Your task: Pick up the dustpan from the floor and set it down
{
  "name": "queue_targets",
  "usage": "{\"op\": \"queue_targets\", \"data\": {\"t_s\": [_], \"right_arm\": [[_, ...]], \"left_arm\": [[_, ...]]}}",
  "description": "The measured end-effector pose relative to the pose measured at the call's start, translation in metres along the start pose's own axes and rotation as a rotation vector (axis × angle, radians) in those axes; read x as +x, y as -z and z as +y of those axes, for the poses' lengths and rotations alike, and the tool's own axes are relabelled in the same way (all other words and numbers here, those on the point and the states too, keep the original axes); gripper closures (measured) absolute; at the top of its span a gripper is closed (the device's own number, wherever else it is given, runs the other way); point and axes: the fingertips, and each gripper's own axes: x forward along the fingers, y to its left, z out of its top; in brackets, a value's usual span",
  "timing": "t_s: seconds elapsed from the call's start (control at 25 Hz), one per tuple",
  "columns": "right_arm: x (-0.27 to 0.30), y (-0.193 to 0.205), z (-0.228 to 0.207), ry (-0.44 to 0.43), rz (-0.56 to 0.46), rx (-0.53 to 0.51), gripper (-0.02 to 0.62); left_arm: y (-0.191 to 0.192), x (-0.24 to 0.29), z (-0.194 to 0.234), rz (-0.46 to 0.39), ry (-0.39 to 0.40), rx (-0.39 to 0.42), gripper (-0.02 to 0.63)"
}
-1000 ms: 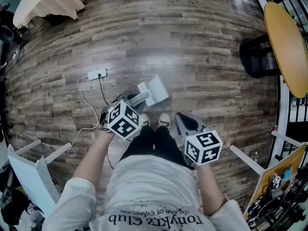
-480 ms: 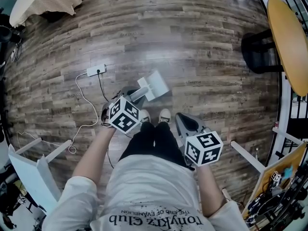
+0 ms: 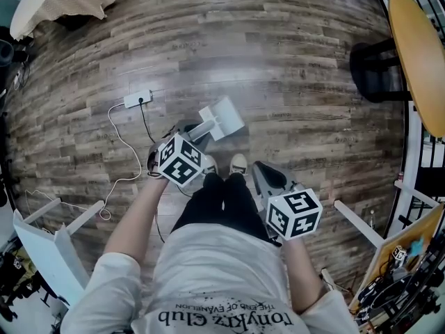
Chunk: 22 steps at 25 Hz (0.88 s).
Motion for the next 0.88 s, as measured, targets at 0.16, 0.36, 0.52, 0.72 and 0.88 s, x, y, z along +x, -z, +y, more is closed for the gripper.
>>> {"op": "queue_targets", "data": {"t_s": [0.16,0.36,0.52,0.72,0.88], "right_arm": [[0.002,-0.005,-0.002,0.003,-0.006,0.004,0.569],[0.004,-0.007,-0.004,0.006,-0.007,0.006,0.569],[0.006,-0.009,-0.004,0.005,-0.005,0.006,0.569],[0.008,-0.011,-0.004,-0.002,-0.006,0.001,0.569],[0.011,-0.015,0.002,-0.01,-0.008,-0.007,0.569]], "left_arm": [[0.002,0.008,0.005,0.004,0.008,-0.013,0.497],[0.007,0.015,0.006,0.004,0.011,-0.014,0.497],[0.015,0.02,0.007,0.001,0.023,-0.019,0.496],[0.021,0.019,0.011,-0.001,0.017,-0.017,0.495],[0.024,0.017,0.013,0.008,0.014,-0.024,0.495]]}}
